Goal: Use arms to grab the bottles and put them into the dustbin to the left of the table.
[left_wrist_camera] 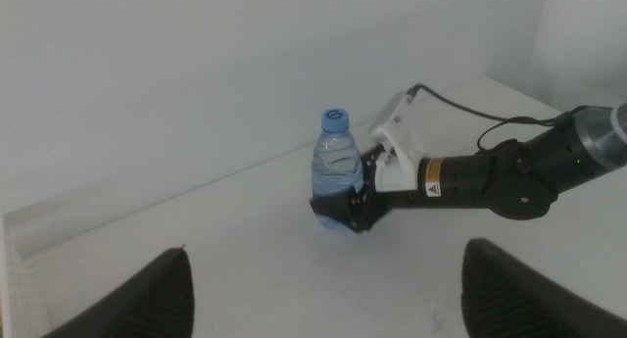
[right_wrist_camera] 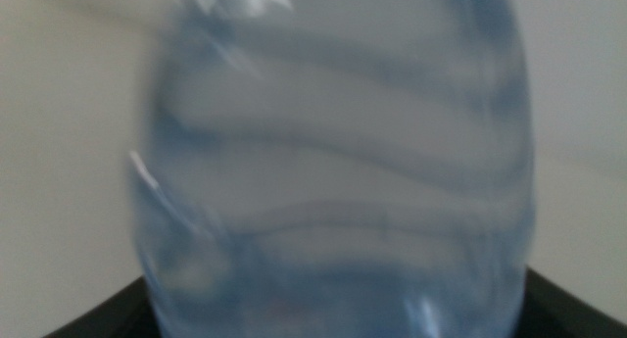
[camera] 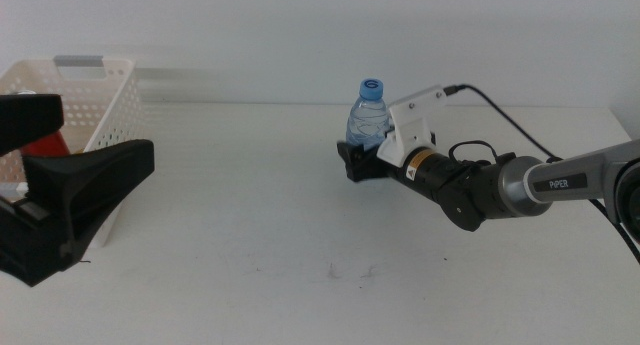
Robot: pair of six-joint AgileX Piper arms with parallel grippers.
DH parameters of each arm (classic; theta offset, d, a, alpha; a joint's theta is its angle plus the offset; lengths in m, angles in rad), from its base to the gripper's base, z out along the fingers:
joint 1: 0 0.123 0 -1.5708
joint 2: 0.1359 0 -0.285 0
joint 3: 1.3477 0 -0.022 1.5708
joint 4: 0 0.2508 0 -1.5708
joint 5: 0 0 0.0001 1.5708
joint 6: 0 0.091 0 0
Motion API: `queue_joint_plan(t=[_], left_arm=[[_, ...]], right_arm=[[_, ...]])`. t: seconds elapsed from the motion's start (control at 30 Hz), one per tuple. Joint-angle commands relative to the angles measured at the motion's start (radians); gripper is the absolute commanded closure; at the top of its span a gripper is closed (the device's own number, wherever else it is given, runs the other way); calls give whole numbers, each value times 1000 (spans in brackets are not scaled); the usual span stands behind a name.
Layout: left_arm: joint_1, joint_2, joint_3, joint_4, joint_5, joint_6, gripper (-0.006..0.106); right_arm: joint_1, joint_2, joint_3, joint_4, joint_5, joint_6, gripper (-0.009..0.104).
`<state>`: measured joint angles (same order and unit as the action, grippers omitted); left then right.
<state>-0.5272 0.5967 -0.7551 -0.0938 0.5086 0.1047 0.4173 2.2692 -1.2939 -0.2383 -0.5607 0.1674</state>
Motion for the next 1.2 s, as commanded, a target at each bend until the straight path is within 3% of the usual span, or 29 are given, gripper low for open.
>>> queue_joint_plan(t=[0.0, 0.23, 0.37, 0.5, 0.7, 1.17], left_arm=[[-2, 5, 5, 0, -13, 0, 7], [-2, 5, 5, 0, -13, 0, 7], [-2, 5, 5, 0, -13, 0, 7], [-2, 5, 5, 0, -13, 0, 7], [-2, 5, 5, 0, -13, 0, 7], [-2, 5, -11, 8, -17, 0, 7]], right_arm=[[2, -37, -2, -18, 125, 50, 3], [2, -369, 48, -40, 692, 236, 4], [27, -636, 95, 27, 990, 167, 4], [78, -845, 104, 175, 1200, -21, 4], [102, -1002, 116, 189, 1293, -29, 4], [102, -1046, 116, 181, 1295, -29, 4]])
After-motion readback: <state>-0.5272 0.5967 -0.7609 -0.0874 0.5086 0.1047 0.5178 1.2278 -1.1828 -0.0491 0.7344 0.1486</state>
